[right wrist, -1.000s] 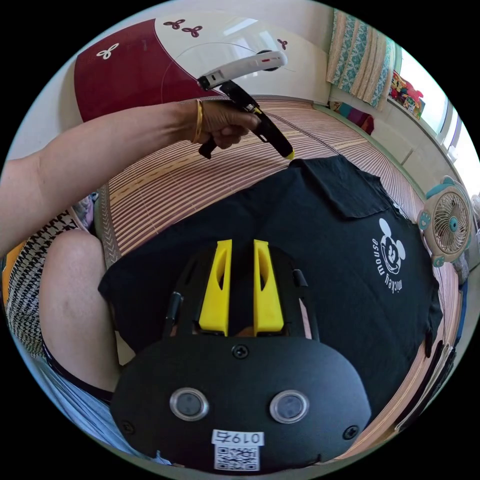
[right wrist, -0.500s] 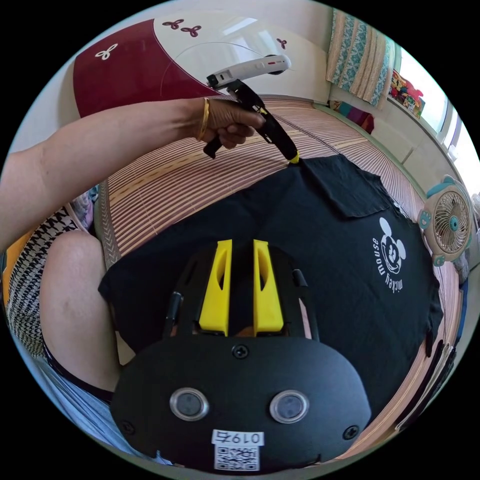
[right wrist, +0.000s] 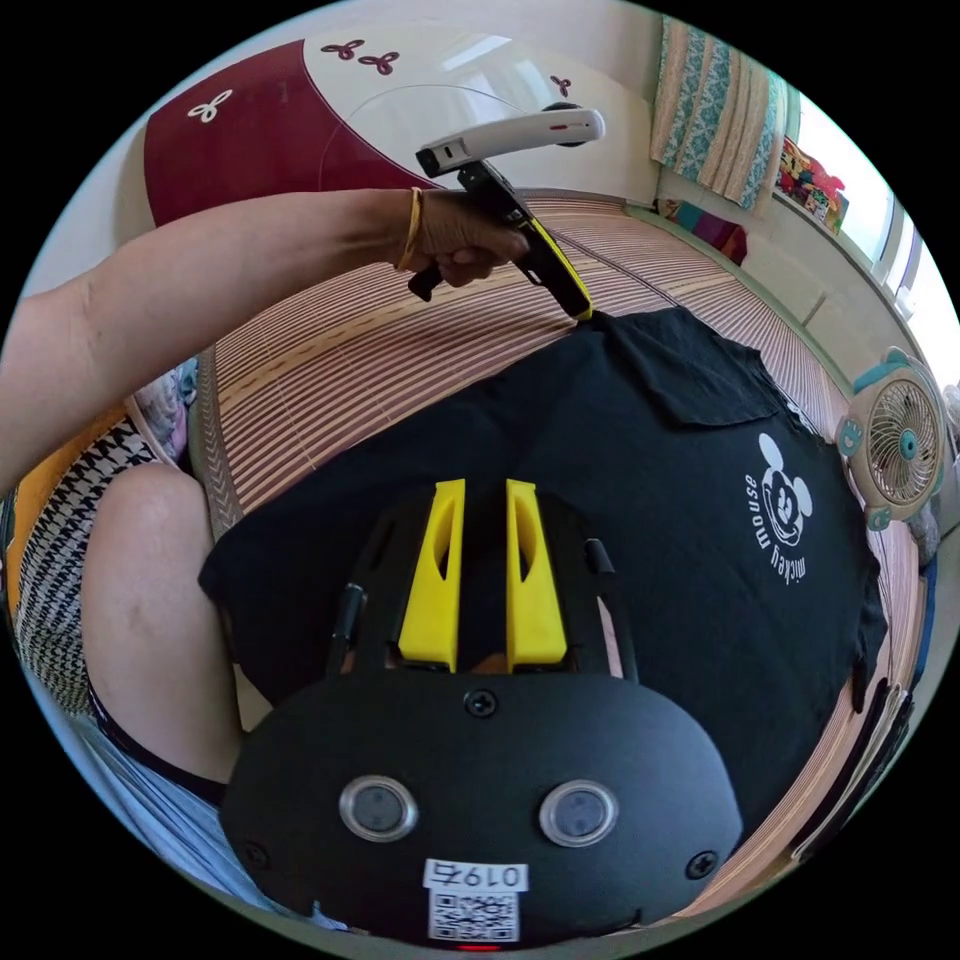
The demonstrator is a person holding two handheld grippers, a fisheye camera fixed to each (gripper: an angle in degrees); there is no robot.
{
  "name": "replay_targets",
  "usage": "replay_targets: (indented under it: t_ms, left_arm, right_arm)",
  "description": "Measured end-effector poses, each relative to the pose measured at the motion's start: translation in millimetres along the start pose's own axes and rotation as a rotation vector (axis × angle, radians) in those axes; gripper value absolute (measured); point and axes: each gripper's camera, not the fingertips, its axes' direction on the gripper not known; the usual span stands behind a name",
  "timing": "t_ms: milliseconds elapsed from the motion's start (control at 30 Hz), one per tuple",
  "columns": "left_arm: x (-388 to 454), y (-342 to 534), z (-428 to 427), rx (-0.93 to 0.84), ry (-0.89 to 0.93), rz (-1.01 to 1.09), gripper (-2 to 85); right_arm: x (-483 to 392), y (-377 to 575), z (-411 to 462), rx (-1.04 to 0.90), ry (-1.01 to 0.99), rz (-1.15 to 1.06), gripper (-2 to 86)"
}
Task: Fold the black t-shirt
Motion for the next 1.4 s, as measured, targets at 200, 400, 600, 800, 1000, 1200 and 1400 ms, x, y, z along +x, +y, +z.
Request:
replay_targets:
  t_ms: [200, 400, 600, 800, 1000, 1200, 1400]
  left_arm:
    - [-4, 13, -4, 0.015, 0.025, -0.043, 0.7]
    - [-1, 18, -6, 0.047, 0.067, -0.068, 1.0]
    - [3, 21, -2, 0.042, 0.079, -0.070, 1.1]
    - [8, 23, 0, 0.042, 0.091, -0.073, 1.2]
    - [17, 26, -1, 0.036, 0.061, -0.054, 1.2]
    - [30, 27, 0, 0.026, 0.030, -0.036, 1.0]
    - [39, 29, -1, 0.017, 0.038, -0.038, 0.9]
  right_arm:
    - [2, -10, -22, 0.161, 0.278, -0.048, 7.8]
    - [2, -30, 43, 0.034, 0.564, -0.339, 9.5]
    - [-15, -48, 71, 0.004, 0.621, -0.452, 8.2]
    - [-19, -72, 89, -0.030, 0.610, -0.453, 5.0]
    - [-23, -81, 82, 0.000, 0.608, -0.451, -0.4]
    - [-24, -76, 101, -0.053, 0.622, -0.525, -0.7]
    - [-18, -76, 115, -0.040, 0.631, -0.485, -0.3]
